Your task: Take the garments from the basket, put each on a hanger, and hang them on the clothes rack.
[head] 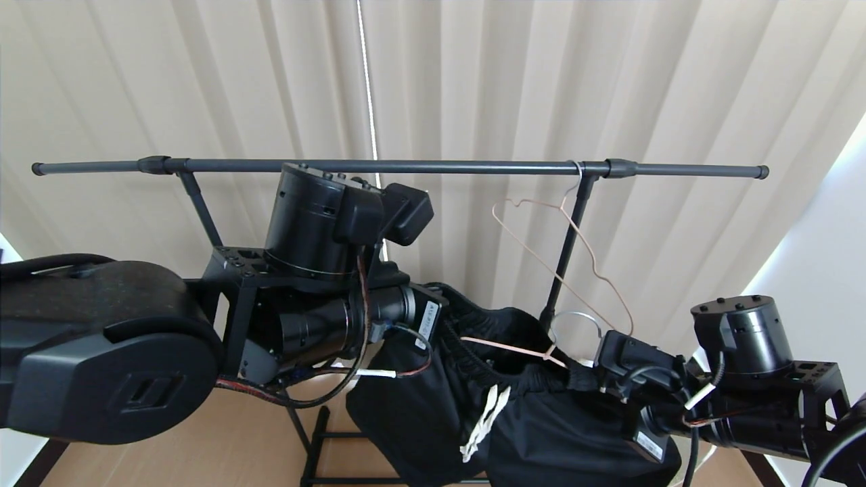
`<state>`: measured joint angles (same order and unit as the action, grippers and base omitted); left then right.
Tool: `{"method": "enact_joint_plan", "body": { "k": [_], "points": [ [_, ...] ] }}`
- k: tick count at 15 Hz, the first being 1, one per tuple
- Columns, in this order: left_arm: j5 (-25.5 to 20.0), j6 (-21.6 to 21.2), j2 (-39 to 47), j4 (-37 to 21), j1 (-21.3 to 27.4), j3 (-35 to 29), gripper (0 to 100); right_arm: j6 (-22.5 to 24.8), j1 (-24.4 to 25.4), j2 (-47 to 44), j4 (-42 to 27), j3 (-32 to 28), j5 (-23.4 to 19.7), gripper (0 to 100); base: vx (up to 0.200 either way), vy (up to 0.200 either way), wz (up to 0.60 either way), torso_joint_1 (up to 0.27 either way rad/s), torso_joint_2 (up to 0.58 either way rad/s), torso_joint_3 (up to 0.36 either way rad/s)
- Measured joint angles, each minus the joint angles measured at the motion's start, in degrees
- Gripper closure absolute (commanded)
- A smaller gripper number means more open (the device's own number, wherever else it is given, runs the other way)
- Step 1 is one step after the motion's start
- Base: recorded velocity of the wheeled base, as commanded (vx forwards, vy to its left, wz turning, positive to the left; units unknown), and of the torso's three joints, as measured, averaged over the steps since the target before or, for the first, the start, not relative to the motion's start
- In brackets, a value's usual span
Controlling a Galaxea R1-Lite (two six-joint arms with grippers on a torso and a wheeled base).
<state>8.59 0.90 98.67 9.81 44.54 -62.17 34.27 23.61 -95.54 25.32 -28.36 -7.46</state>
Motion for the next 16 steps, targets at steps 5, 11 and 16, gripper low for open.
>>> {"method": "enact_joint_plan", "body": {
  "k": [5,11,16],
  "points": [
    [0.9,1.7,-0.7,-0.1,2.6,4.5,100,-9.4,-0.1,-0.3,7.2,-0.8,-0.1,100,0.000,0.000,0.00,0.000,0.00,0.000],
    [1.3,4.3,-0.6,0.0,6.4,8.3,100,-14.1,0.3,-0.4,13.0,-0.4,-2.6,100,0.000,0.000,0.00,0.000,0.00,0.000],
    [1.3,10.3,3.6,0.3,8.6,6.9,100,-14.2,0.4,-0.1,14.6,0.7,-6.9,100,0.000,0.000,0.00,0.000,0.00,0.000]
  ]
}}
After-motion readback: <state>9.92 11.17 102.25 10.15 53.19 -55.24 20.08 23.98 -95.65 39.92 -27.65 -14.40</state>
